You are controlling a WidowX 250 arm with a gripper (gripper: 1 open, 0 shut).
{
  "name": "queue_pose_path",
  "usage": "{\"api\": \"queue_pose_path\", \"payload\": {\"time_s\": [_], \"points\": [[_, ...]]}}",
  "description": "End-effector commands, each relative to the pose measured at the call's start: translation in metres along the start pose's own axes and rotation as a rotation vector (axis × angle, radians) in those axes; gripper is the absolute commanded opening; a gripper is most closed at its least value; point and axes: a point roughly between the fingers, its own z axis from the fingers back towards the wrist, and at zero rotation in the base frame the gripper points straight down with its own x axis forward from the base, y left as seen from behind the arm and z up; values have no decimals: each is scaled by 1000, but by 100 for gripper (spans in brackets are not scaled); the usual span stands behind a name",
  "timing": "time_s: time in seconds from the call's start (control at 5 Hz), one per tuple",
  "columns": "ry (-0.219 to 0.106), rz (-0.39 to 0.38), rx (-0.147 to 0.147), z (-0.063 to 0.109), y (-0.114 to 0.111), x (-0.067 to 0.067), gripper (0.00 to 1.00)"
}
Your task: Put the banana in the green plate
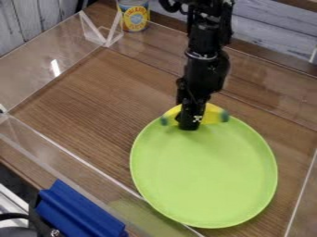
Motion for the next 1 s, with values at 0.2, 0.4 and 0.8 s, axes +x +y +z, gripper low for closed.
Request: {"api": "queue_pose_path", "payload": {"time_s": [0.2, 0.4, 0.8], "points": [[-44, -18, 76, 29, -3, 2, 0], [-44, -20, 79, 29, -4, 2, 0], [-43, -22, 85, 30, -6, 1, 0]]}}
